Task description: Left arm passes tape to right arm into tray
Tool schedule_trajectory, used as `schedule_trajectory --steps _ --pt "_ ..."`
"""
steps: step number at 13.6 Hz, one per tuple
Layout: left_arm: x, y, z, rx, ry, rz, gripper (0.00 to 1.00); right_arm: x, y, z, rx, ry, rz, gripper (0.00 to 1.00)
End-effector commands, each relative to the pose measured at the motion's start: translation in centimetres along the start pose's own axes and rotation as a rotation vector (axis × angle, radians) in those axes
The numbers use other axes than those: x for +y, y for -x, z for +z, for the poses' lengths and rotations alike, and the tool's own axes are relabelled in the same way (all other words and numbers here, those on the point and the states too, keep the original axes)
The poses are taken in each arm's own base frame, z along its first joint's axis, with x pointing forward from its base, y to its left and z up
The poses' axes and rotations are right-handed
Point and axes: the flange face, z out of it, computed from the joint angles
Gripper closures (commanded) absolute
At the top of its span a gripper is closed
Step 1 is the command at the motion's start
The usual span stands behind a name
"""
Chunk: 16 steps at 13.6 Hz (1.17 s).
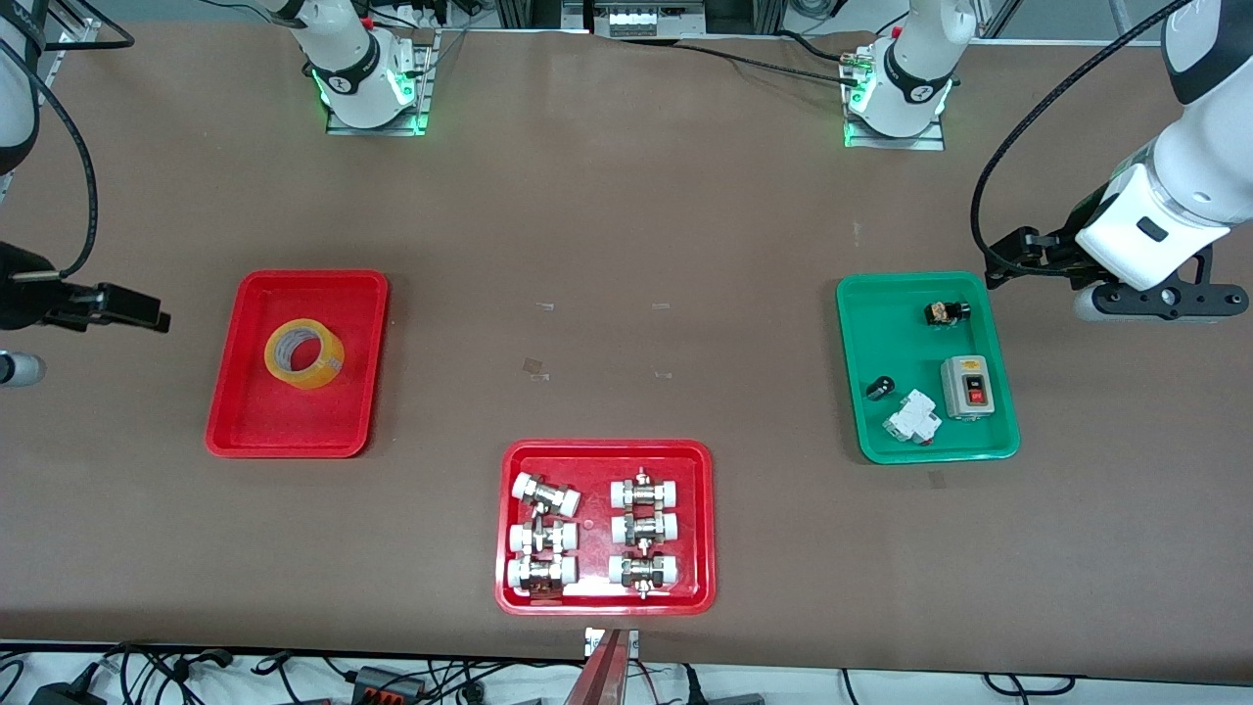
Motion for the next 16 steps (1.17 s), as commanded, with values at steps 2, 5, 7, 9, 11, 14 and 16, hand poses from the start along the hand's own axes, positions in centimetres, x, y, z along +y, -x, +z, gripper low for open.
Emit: schedule_trajectory --steps 2,5,7,9,11,14,16 --pt "0.1 0.1 -0.1 0.011 -0.017 0.022 0.00 0.5 -0.9 -0.6 0.059 0.027 0.018 0.00" --pt "0.1 0.1 0.0 0.010 -0.017 0.023 0.00 0.7 -1.0 -1.2 0.105 0.030 0.018 0.00" --pt "0.0 0.1 -0.1 0.011 -0.017 0.022 0.00 1.3 -0.3 -1.1 0.123 0.023 0.023 0.00" --pt "0.0 0.1 0.0 0.010 -0.017 0.022 0.00 0.8 0.7 -1.2 0.122 0.031 0.014 0.00" --pt "-0.1 0.1 0.0 0.010 -0.017 0.020 0.00 0.8 2.4 -1.1 0.140 0.031 0.008 0.00" --pt "0.1 0.1 0.0 0.010 -0.017 0.023 0.00 0.9 4.1 -0.2 0.132 0.029 0.006 0.00" --pt "0.2 0.1 0.0 0.010 -0.017 0.025 0.00 0.7 5.0 0.1 0.114 0.029 -0.018 0.00"
